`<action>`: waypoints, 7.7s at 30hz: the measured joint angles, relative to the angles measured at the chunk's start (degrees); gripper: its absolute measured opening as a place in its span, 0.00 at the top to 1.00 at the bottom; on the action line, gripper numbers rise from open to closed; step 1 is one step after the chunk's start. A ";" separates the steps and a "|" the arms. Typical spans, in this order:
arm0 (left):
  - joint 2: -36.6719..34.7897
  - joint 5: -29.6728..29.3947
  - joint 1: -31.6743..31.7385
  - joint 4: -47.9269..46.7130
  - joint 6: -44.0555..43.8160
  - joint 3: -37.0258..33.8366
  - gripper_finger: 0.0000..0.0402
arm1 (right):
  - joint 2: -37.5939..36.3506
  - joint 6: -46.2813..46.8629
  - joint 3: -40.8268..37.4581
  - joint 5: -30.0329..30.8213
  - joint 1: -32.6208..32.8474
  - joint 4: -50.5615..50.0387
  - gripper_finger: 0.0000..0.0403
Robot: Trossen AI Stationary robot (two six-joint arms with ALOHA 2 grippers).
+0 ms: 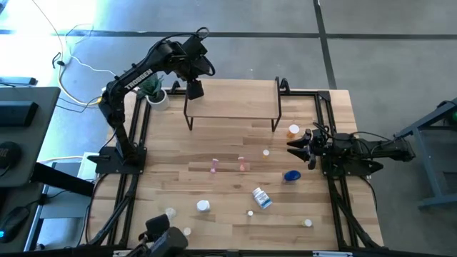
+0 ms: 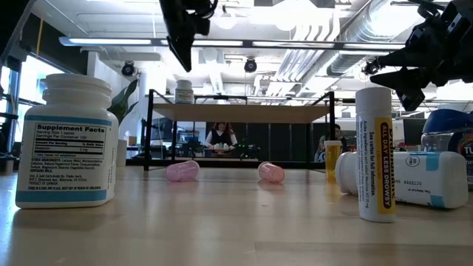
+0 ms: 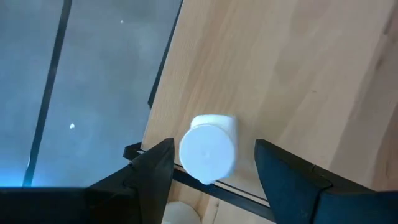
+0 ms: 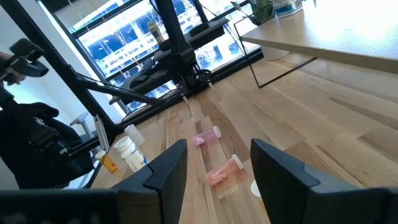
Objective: Pick and place medicine bottles onto shelf by color
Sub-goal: Put the center orange pill bottle on the shelf
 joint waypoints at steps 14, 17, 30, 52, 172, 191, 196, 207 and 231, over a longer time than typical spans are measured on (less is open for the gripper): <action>-4.63 0.26 -12.02 0.07 -8.14 0.00 0.47 | 0.00 0.01 0.01 0.00 -0.01 -0.01 0.58; -4.92 0.26 -15.91 0.07 -11.86 0.00 0.47 | 0.01 0.01 -0.01 0.00 0.00 0.00 0.58; -4.94 4.03 -35.59 1.20 -29.71 -0.39 0.47 | 0.01 0.01 0.00 0.00 0.00 -0.01 0.58; -4.83 -8.93 -62.93 44.10 -62.80 -24.41 0.47 | 0.01 0.01 -0.01 0.00 -0.01 0.12 0.58; -33.62 -13.88 -52.57 80.61 -42.95 -72.19 0.51 | 63.14 -9.13 49.82 3.12 -0.03 -34.68 0.58; -33.60 -13.84 -52.53 80.56 -37.92 -72.17 0.51 | 77.23 -10.54 49.78 1.29 -2.73 -34.12 0.58; -33.57 -13.84 -52.53 80.52 -37.07 -72.17 0.51 | 79.90 -10.57 49.78 -0.26 -4.31 -31.60 0.58; -33.55 -13.81 -52.53 79.98 -36.98 -72.17 0.51 | 84.74 -8.62 49.76 -3.35 -5.98 -29.96 0.58; -33.55 -13.81 -52.55 79.69 -37.03 -72.15 0.51 | 88.71 -7.33 49.73 -3.27 -5.98 -30.86 0.75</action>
